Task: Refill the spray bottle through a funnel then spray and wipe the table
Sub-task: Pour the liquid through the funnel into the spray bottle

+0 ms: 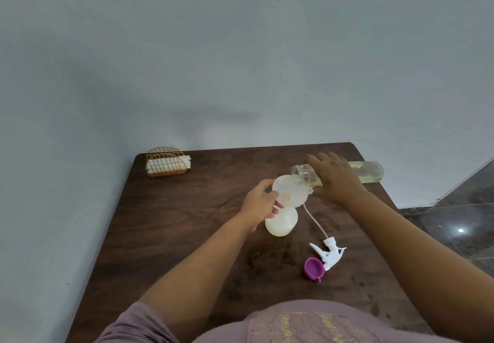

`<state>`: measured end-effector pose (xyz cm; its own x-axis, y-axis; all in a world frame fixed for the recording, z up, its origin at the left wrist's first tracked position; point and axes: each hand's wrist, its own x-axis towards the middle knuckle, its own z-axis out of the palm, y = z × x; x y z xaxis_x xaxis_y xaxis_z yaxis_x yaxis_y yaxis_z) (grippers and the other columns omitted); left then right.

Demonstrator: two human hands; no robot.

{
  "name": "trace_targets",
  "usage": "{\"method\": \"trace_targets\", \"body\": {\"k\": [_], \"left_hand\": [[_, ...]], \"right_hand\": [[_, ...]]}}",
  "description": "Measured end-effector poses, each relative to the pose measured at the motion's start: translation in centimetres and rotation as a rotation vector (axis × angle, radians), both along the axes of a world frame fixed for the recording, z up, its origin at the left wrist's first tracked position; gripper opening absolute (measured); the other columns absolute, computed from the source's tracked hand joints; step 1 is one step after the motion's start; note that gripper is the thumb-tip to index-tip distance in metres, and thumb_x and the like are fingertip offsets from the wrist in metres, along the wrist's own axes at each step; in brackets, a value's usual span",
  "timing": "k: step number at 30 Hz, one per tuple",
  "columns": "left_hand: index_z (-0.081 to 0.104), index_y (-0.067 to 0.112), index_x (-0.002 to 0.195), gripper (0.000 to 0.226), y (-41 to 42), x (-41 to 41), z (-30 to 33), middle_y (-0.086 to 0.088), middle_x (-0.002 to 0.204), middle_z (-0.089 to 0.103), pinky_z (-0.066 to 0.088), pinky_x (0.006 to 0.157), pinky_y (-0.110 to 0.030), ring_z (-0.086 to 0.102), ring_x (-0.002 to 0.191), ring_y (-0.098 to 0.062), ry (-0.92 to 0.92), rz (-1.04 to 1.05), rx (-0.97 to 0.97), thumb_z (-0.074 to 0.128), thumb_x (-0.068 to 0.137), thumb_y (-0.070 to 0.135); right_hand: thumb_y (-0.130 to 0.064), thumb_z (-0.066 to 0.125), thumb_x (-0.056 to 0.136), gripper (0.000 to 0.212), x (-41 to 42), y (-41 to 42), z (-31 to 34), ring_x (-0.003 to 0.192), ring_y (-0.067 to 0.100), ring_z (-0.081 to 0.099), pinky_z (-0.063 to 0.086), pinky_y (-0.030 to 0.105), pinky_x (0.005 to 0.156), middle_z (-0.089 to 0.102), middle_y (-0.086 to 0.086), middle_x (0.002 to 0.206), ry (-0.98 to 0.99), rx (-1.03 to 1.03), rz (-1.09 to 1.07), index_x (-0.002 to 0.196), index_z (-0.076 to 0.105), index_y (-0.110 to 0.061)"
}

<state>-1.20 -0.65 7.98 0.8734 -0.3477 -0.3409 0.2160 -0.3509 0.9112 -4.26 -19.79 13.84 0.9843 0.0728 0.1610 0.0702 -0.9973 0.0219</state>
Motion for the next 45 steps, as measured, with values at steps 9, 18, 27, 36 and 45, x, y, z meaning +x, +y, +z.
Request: {"method": "trace_targets", "body": {"k": [9, 18, 27, 36, 45], "left_hand": [[0.049, 0.026, 0.134, 0.034, 0.00, 0.02, 0.07, -0.004, 0.108, 0.067, 0.057, 0.074, -0.029, 0.064, 0.078, -0.016, 0.002, 0.002, 0.000, 0.048, 0.100, 0.022], [0.049, 0.026, 0.133, 0.033, -0.05, -0.05, 0.08, -0.004, 0.109, 0.067, 0.058, 0.075, -0.030, 0.064, 0.078, -0.015, -0.002, 0.004, 0.001, 0.048, 0.100, 0.022], [0.049, 0.026, 0.133, 0.033, -0.07, 0.01, 0.05, -0.001, 0.108, 0.066, 0.059, 0.078, -0.033, 0.065, 0.079, -0.016, -0.007, 0.004, 0.010, 0.048, 0.100, 0.022], [0.050, 0.028, 0.129, 0.030, -0.10, 0.05, -0.09, 0.006, 0.092, 0.067, 0.059, 0.080, -0.036, 0.065, 0.077, -0.016, -0.003, 0.000, 0.000, 0.048, 0.100, 0.022], [0.050, 0.028, 0.129, 0.029, -0.10, 0.01, -0.07, 0.002, 0.096, 0.068, 0.059, 0.078, -0.035, 0.066, 0.077, -0.016, -0.001, 0.001, 0.002, 0.049, 0.100, 0.022]], "right_hand": [[-0.023, 0.081, 0.063, 0.052, -0.07, 0.01, 0.04, 0.088, 0.026, 0.053, 0.040, 0.034, 0.075, 0.058, 0.002, 0.091, -0.027, 0.020, 0.010, 0.108, 0.057, -0.018], [-0.023, 0.081, 0.063, 0.054, 0.02, 0.00, 0.00, 0.091, 0.026, 0.053, 0.042, 0.036, 0.077, 0.058, 0.002, 0.094, -0.018, 0.016, 0.004, 0.111, 0.056, -0.018], [-0.023, 0.081, 0.063, 0.053, 0.00, 0.06, 0.02, 0.090, 0.026, 0.053, 0.041, 0.035, 0.077, 0.058, 0.002, 0.093, -0.016, 0.020, 0.004, 0.110, 0.056, -0.019], [-0.024, 0.080, 0.065, 0.054, 0.06, 0.09, -0.02, 0.090, 0.025, 0.052, 0.042, 0.036, 0.080, 0.058, 0.001, 0.095, -0.011, 0.014, 0.000, 0.112, 0.055, -0.019], [-0.022, 0.080, 0.066, 0.055, -0.08, 0.14, 0.09, 0.093, 0.026, 0.052, 0.042, 0.036, 0.081, 0.059, 0.002, 0.098, 0.003, 0.013, -0.003, 0.114, 0.055, -0.019]]}}
